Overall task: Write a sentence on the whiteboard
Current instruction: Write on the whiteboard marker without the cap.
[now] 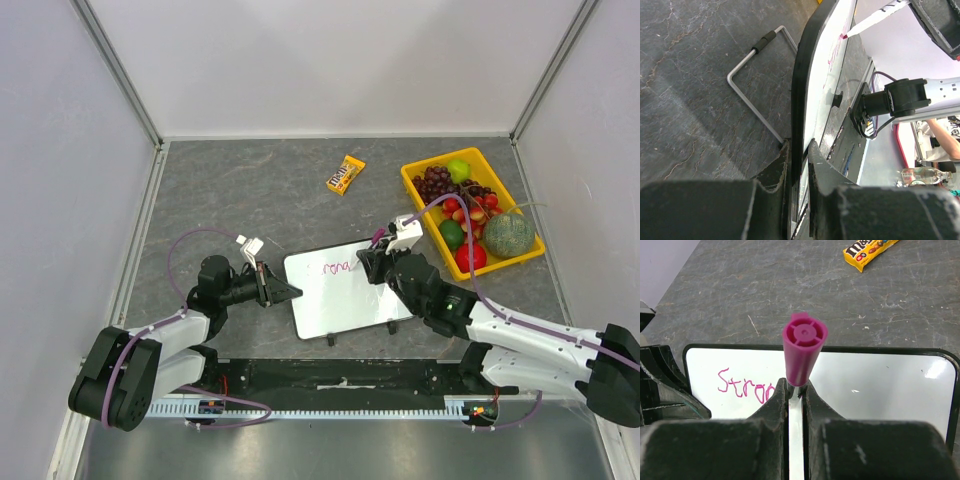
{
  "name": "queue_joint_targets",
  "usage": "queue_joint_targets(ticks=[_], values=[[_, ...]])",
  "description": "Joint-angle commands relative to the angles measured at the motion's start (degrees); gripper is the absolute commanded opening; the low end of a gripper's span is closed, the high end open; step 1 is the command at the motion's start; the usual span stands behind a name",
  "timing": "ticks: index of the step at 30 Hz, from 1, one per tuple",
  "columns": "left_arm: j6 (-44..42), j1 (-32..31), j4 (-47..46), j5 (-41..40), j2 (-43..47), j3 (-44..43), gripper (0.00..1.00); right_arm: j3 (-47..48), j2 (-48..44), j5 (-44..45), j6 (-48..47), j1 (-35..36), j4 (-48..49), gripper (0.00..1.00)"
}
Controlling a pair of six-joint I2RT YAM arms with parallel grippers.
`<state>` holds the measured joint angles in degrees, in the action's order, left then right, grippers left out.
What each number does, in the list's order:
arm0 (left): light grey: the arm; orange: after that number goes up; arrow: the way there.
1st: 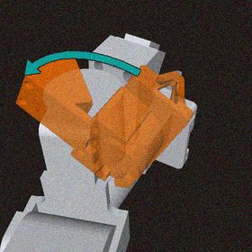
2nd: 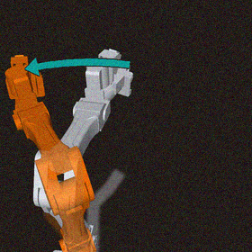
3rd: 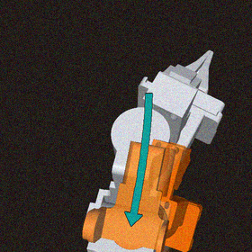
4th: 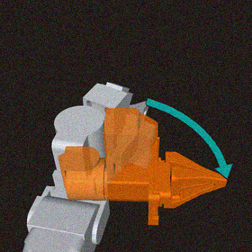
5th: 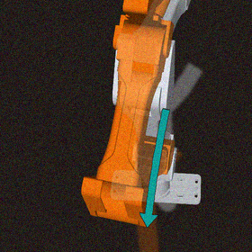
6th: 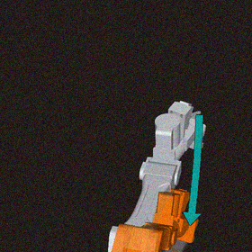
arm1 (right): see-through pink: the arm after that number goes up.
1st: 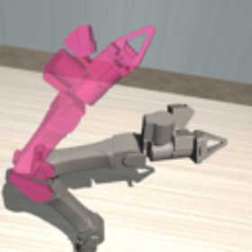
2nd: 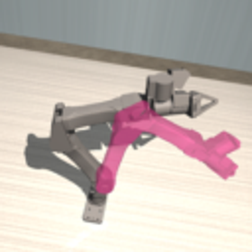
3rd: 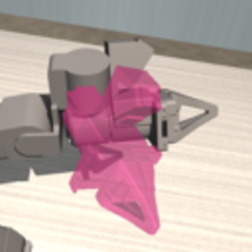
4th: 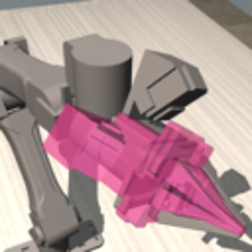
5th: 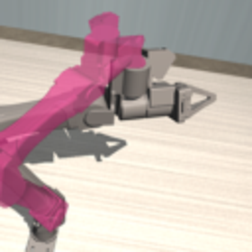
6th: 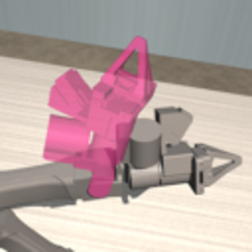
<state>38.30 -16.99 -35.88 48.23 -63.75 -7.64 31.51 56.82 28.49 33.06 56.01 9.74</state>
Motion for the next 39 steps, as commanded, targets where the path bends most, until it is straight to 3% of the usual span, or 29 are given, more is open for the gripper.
queue_joint_targets(ticks=[1, 19, 29, 39], values=[[-2.5, 0.2, 2.7, -3.6, -0.3, 1.2, 0.02, -1.4, -0.4, -0.4, 0.0, -0.3, -2.4, 0.00], [-2.4, 0.2, 2.7, -3.6, -0.1, 1.2, 0.02, 0.7, 2.9, -3.2, 0.4, -0.3, 2.6, 0.00], [-2.4, 0.2, 2.7, -3.5, -0.1, 1.2, 0.02, -0.6, -9.6, -5.9, 1.0, -0.5, 3.2, 0.00], [-2.4, 0.1, 2.7, -3.5, 0.5, 1.5, 0.02, -0.3, -13.7, -3.9, 0.5, -0.9, -2.7, 0.00]])
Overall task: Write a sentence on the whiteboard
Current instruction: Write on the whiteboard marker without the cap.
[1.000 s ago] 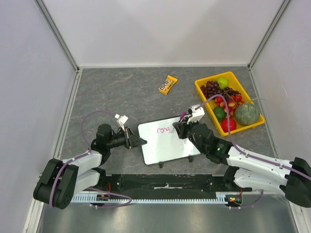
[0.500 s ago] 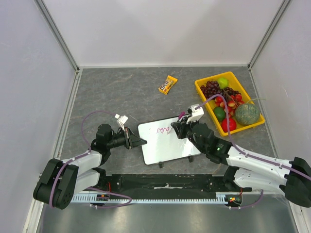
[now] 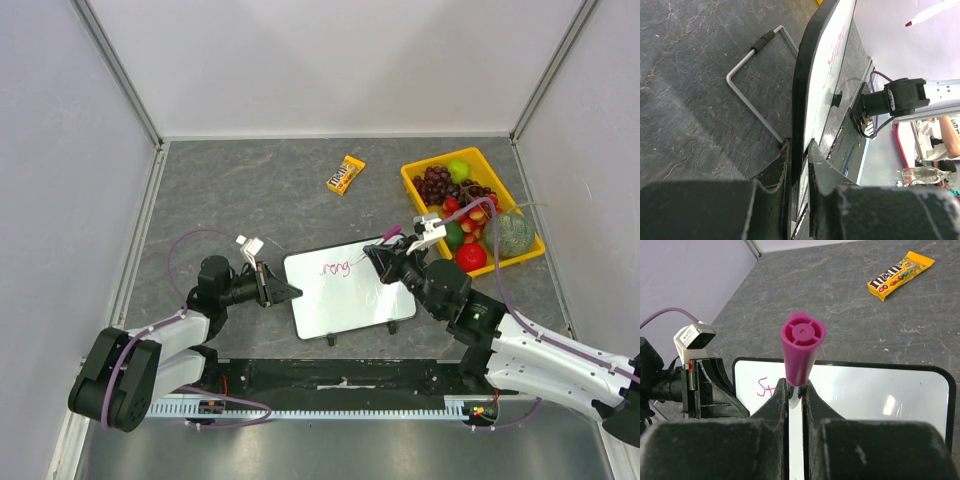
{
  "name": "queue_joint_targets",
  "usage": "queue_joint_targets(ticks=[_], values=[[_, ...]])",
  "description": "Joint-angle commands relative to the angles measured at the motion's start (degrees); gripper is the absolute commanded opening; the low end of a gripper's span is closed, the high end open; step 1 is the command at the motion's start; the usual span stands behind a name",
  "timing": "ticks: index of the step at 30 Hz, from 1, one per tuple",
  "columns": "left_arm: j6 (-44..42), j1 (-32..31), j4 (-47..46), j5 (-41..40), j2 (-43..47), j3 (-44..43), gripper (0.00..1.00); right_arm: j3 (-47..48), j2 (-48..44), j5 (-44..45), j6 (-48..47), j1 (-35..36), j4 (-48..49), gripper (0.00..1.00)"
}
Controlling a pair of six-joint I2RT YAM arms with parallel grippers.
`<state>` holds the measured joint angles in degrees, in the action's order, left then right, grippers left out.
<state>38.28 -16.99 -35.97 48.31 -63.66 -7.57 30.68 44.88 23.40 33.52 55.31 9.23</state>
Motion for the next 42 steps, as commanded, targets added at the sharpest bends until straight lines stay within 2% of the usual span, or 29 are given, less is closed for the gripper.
queue_joint_targets(ticks=[1, 11, 31, 42], values=[[-2.4, 0.3, 3.0, -3.7, 0.6, 1.4, 0.02, 0.3, -2.3, 1.3, 0.2, -0.2, -2.7, 0.00], [-2.4, 0.3, 3.0, -3.7, 0.6, 1.5, 0.02, -1.3, -7.5, 2.4, 1.3, -0.2, -7.7, 0.00], [-2.5, 0.2, 2.8, -3.3, 0.2, 1.3, 0.02, 1.1, -4.5, 1.6, -0.3, -0.2, -11.2, 0.00], [-2.6, 0.2, 2.4, -3.1, -1.3, 0.9, 0.02, 3.5, -0.6, 5.0, -3.6, -0.2, -9.7, 0.00]])
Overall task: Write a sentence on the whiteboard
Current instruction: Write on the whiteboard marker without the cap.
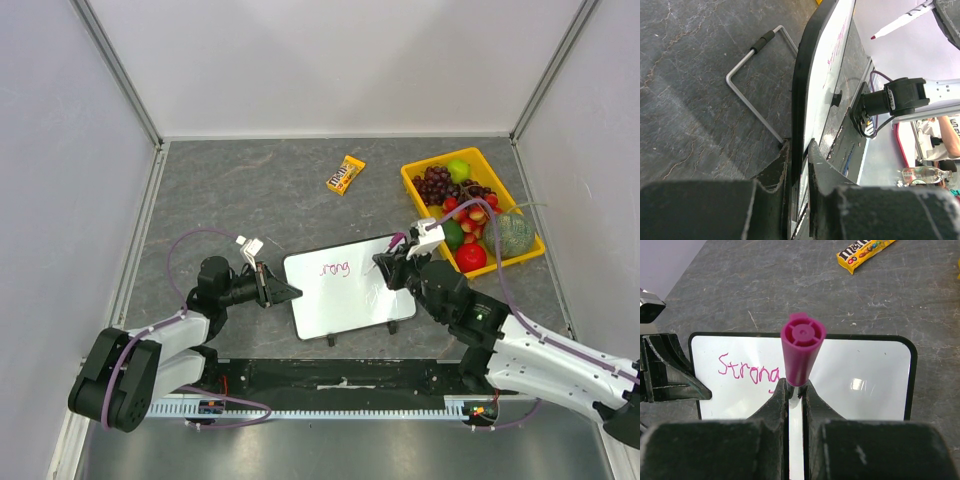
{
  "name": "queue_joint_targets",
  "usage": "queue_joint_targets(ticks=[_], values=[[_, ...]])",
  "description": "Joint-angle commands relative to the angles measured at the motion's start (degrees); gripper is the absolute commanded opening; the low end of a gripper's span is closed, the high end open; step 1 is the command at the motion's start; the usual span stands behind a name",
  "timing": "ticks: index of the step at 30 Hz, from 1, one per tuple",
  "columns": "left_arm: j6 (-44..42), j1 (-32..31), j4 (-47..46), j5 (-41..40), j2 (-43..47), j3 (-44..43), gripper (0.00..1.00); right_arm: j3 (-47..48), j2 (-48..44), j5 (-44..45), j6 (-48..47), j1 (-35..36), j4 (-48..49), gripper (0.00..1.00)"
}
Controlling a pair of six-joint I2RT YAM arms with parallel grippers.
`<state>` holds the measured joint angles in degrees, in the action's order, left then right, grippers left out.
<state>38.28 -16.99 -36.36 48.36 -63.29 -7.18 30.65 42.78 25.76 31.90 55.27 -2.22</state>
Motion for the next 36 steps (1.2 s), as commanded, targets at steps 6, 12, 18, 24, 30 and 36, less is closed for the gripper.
queue_joint_targets(ticks=[6, 12, 18, 24, 30, 36], values=[[-2.5, 0.3, 2.4, -2.8, -2.0, 0.5, 0.02, 4.6, 4.5, 6.1, -3.5, -0.2, 6.4, 0.00], [-2.5, 0.2, 2.4, -2.8, -1.8, 0.5, 0.02, 6.2, 8.4, 7.7, -5.4, -0.2, 9.9, 0.00], [-2.5, 0.2, 2.8, -3.0, -1.4, 0.6, 0.02, 6.5, 11.4, 9.3, -5.9, -0.2, 11.0, 0.00], [-2.5, 0.3, 2.8, -3.0, -1.5, 0.6, 0.02, 6.4, 12.5, 10.8, -6.2, -0.3, 11.4, 0.00], [-2.5, 0.2, 2.8, -3.0, -1.5, 0.6, 0.02, 6.4, 14.2, 10.5, -6.0, -0.5, 11.9, 0.00], [-2.5, 0.2, 2.8, -2.9, -1.5, 0.6, 0.02, 6.0, 15.5, 10.1, -5.4, -0.7, 12.1, 0.00]])
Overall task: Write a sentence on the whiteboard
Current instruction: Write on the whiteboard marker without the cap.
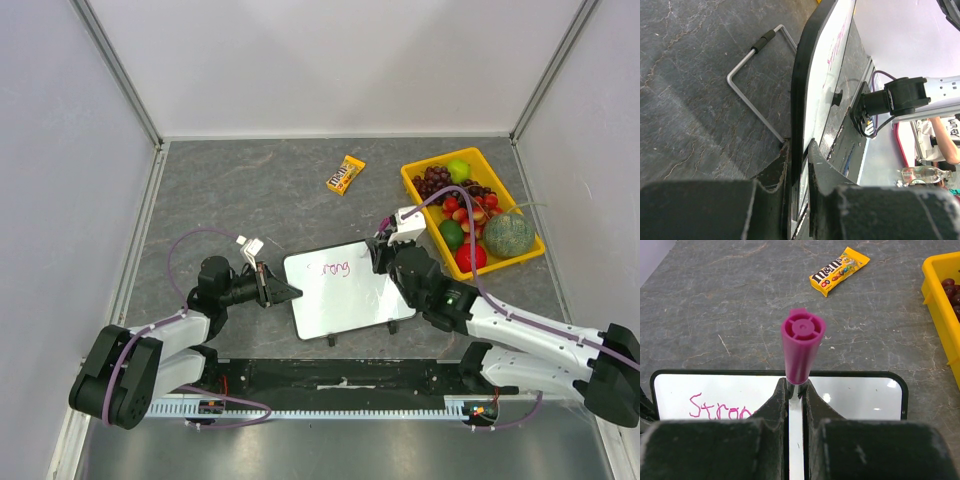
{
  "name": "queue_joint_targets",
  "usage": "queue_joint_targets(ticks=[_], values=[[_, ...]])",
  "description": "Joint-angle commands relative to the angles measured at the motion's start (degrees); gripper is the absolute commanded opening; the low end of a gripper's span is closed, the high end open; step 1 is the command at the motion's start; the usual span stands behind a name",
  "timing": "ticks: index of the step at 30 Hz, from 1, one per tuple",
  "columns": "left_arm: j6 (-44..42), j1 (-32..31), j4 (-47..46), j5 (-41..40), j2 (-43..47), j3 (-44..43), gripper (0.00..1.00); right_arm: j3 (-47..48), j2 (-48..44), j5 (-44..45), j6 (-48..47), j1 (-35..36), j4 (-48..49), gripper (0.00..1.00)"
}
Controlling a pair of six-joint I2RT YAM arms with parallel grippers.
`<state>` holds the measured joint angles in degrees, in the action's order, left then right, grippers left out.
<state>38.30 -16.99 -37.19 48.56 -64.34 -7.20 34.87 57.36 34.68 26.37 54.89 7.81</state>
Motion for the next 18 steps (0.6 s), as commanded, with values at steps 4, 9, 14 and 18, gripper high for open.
queue_joint_targets(ticks=[4, 9, 14, 18], values=[[-2.4, 0.2, 3.6, -3.2, -0.4, 0.6, 0.02, 1.3, 1.0, -0.4, 0.5, -0.3, 2.6, 0.00], [-2.5, 0.2, 3.6, -3.2, -0.4, 0.6, 0.02, 0.5, 0.8, -2.0, 1.2, -0.3, 2.1, 0.00], [-2.5, 0.2, 3.6, -3.3, -0.6, 0.5, 0.02, -0.9, -0.2, -2.6, 2.3, -0.3, 1.1, 0.00], [-2.4, 0.1, 3.6, -3.3, -0.5, 0.5, 0.02, -2.2, -1.9, -1.5, 2.8, -0.3, 0.1, 0.00]])
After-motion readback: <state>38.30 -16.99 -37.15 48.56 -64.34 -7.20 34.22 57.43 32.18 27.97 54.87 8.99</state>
